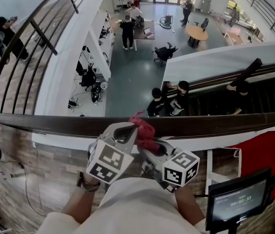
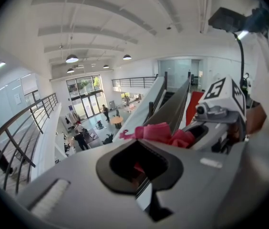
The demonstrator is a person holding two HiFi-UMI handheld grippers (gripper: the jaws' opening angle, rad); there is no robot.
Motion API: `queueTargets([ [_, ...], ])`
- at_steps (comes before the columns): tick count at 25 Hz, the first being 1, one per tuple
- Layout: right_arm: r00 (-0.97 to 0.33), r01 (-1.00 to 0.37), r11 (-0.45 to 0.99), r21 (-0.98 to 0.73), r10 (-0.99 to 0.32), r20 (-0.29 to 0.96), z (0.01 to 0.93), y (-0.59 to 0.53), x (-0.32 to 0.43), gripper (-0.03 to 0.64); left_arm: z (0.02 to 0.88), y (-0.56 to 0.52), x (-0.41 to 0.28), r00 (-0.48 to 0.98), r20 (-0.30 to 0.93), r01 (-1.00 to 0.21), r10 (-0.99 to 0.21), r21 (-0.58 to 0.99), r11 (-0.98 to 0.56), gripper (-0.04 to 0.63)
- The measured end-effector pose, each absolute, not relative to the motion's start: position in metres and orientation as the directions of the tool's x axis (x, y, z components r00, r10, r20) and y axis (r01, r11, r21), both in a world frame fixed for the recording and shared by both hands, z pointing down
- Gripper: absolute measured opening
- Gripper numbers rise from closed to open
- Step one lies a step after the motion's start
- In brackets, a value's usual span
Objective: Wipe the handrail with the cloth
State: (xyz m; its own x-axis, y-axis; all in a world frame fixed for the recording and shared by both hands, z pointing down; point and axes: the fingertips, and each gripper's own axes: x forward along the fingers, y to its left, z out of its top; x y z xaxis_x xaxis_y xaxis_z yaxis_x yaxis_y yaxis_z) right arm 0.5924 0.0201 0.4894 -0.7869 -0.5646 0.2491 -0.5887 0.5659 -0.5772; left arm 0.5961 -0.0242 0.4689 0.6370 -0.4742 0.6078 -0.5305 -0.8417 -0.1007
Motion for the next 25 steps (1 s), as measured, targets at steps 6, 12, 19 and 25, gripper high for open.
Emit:
queueTargets([
  [6,-0.781,-0.598,0.563,-0.570,-0.570,0.256,0.493,0.021,0.601,0.061,0.480,-0.021,0.602,0.625,0.631,-0.535,-0.460,-0.083,-0.841,0.003],
  [12,-0.771,-0.612,0.552,-0.566,-0.575,0.272,0.495,0.023,0.603,0.061,0.480,-0.019,0.605,0.630,0.629,-0.529,-0.455,-0.081,-0.845,0.003],
  [19,-0.777,-0.609,0.557,-0.564,-0.563,0.283,0.493,0.023,0.604,0.063,0.480,-0.017,0.607,0.634,0.616,-0.554,-0.468,-0.061,-0.830,0.003],
  [25,-0.760,-0.633,0.534,-0.561,-0.565,0.320,0.495,0.019,0.602,0.063,0.482,-0.020,0.609,0.647,0.605,-0.553,-0.465,-0.048,-0.832,0.003],
])
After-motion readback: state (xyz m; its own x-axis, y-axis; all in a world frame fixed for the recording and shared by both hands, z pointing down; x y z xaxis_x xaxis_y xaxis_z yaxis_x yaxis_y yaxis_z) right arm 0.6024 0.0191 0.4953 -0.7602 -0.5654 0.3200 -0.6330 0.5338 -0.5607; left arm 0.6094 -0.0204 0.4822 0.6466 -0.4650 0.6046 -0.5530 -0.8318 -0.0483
